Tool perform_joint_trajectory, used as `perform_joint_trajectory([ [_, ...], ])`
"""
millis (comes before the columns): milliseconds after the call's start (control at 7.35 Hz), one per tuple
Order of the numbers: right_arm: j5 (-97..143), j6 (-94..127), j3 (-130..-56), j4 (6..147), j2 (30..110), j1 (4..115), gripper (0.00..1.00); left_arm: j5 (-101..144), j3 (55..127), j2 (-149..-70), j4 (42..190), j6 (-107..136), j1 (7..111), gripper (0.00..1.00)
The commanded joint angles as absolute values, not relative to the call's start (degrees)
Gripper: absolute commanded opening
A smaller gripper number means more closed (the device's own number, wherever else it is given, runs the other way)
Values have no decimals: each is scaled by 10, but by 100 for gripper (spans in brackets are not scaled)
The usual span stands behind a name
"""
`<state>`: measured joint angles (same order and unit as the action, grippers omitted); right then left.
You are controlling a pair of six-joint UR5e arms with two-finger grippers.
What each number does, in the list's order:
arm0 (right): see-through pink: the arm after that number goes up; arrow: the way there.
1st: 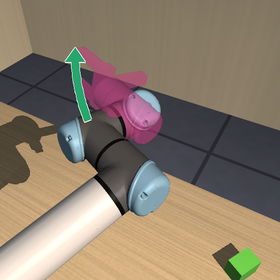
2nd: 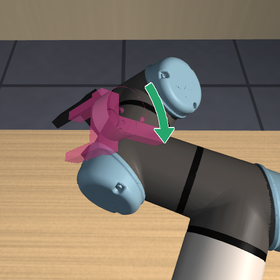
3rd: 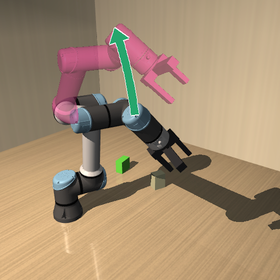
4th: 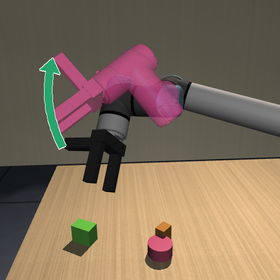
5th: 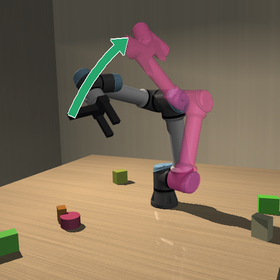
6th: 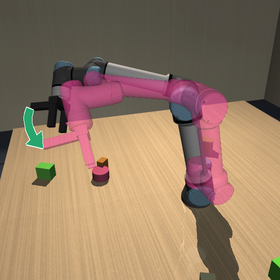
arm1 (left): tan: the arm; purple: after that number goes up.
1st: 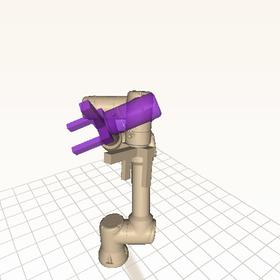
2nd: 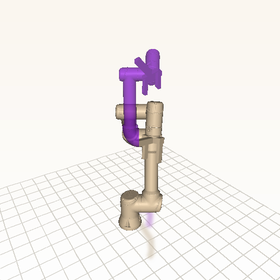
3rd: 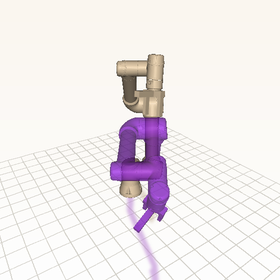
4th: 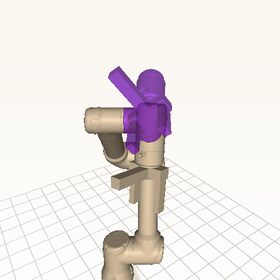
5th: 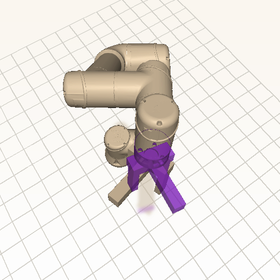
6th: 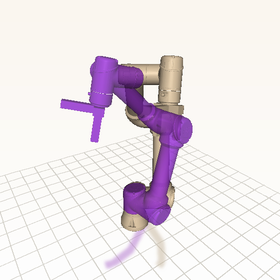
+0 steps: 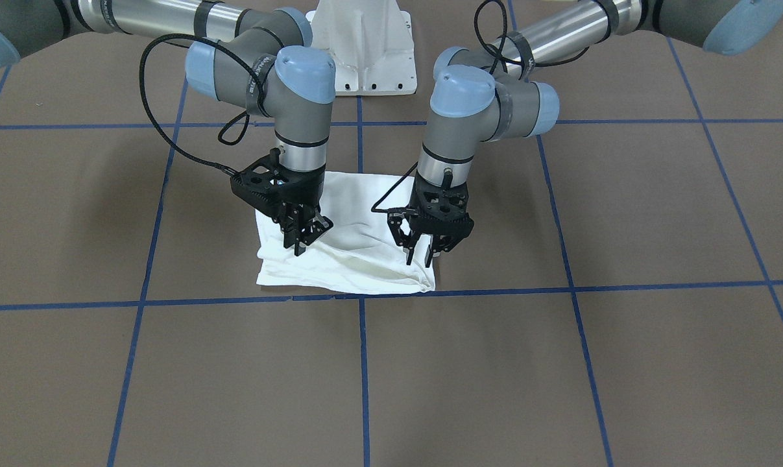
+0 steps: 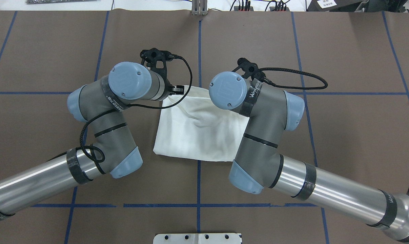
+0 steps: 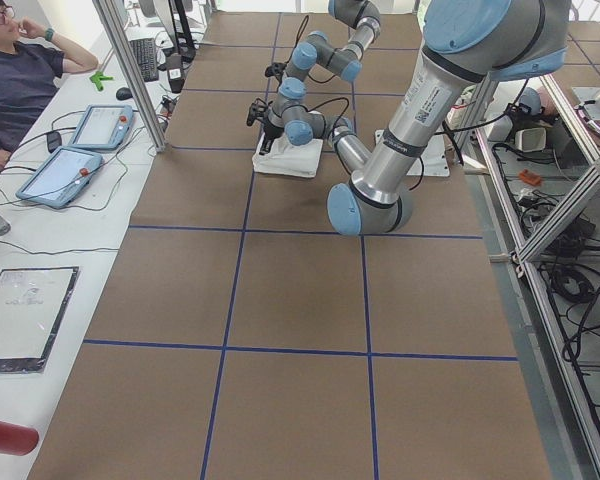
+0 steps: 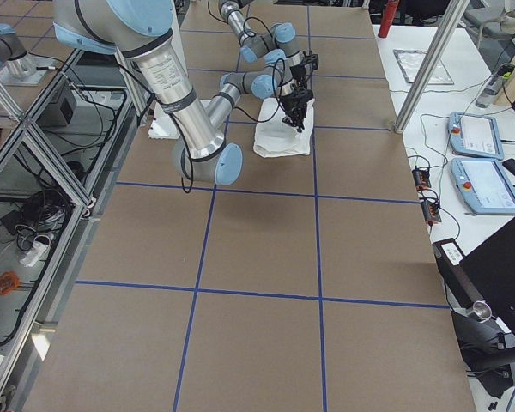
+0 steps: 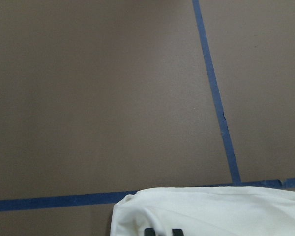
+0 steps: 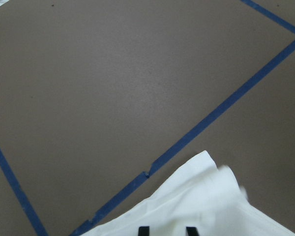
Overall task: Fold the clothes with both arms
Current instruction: 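Lower the folded edge onto the far half with both grippers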
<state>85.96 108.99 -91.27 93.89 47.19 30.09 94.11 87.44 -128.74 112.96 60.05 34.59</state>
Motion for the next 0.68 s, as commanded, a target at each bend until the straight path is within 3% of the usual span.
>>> perform_joint_trajectory([
  [0, 881, 1083, -910, 940, 447, 300, 100, 999, 916, -1244, 1136, 486, 393, 100],
  [272, 868, 1082, -882, 938, 440, 265, 100, 1009, 921, -1237, 1137, 479, 401, 100],
  [544, 845, 1060, -805, 926, 408, 272, 100, 1009, 925, -1232, 1137, 482, 401, 100],
])
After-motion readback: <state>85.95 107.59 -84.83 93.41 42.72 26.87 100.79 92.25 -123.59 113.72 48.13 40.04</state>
